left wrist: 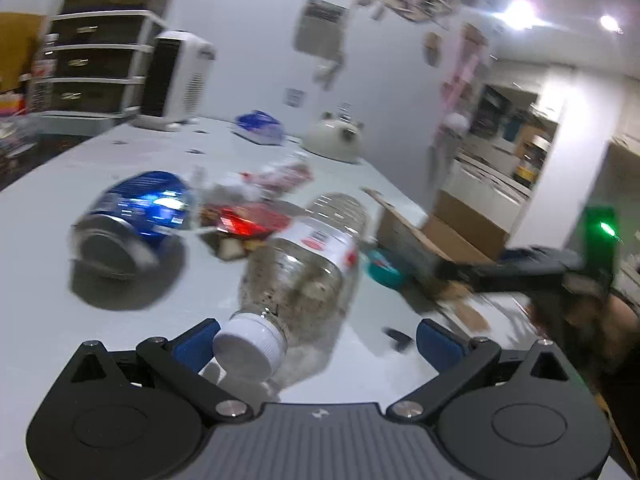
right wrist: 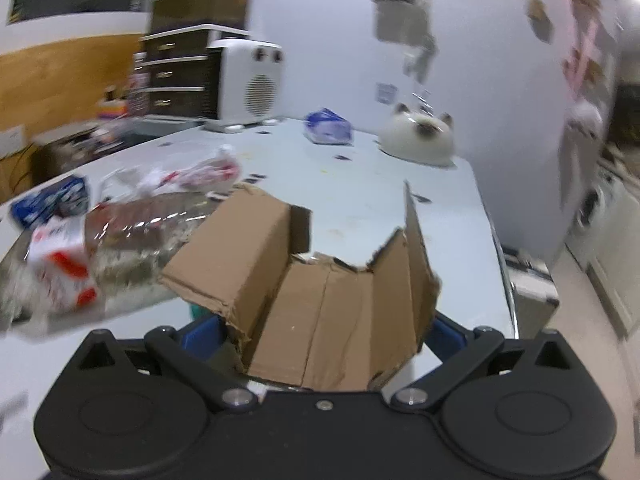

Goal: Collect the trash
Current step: 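Grasp the clear plastic bottle cap with the left tool while the right grasps the cardboard flap, then lift the bottle with the left tool while the right lifts the cardboard piece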

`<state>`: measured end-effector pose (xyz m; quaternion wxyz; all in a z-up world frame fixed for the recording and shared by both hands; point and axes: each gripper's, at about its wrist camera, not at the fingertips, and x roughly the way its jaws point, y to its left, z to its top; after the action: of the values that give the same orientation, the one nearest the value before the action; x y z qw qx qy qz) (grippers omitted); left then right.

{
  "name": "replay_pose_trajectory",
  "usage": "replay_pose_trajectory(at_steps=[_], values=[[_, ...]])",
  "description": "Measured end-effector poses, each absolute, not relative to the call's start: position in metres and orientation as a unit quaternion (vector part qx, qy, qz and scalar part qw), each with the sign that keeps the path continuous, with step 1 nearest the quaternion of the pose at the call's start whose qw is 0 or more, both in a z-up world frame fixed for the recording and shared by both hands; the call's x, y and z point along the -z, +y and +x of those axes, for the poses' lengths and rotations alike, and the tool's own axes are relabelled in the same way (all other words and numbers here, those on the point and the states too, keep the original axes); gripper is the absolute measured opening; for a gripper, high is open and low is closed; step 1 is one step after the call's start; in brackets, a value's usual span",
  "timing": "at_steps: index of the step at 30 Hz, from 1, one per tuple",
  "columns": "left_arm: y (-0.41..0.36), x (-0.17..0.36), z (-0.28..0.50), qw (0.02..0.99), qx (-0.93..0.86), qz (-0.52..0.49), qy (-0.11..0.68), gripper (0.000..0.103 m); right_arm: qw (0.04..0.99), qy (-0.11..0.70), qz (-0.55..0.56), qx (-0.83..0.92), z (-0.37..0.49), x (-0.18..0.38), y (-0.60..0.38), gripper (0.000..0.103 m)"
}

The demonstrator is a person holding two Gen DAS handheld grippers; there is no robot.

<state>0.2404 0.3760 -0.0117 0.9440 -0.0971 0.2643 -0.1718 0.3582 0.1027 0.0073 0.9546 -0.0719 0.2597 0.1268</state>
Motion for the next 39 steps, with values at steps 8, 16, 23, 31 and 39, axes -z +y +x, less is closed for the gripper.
replay_pose_trajectory(at_steps=[8,16,23,31,39], values=[[0.344,0.014,0.232,0.942,0.186,-0.058,0.274,0.09,0.957,0.254,-0.052,-0.131,0.354,-0.006,0.096,0.052],[0.339,0.015,0.231,0.949,0.106,-0.102,0.277,0.057,0.957,0.239,-0.031,-0.16,0.314,-0.018,0.068,0.024],[0.323,0.016,0.204,0.95,0.081,-0.132,0.273,0.034,0.952,0.239,-0.031,-0.19,0.267,-0.019,0.045,0.022],[0.293,0.016,0.145,0.941,0.091,-0.102,0.31,0.034,0.944,0.242,-0.021,-0.222,0.218,-0.021,0.014,0.021],[0.282,-0.003,0.124,0.948,0.072,-0.025,0.31,0.079,0.941,0.249,-0.017,-0.229,0.205,-0.018,-0.004,0.022]])
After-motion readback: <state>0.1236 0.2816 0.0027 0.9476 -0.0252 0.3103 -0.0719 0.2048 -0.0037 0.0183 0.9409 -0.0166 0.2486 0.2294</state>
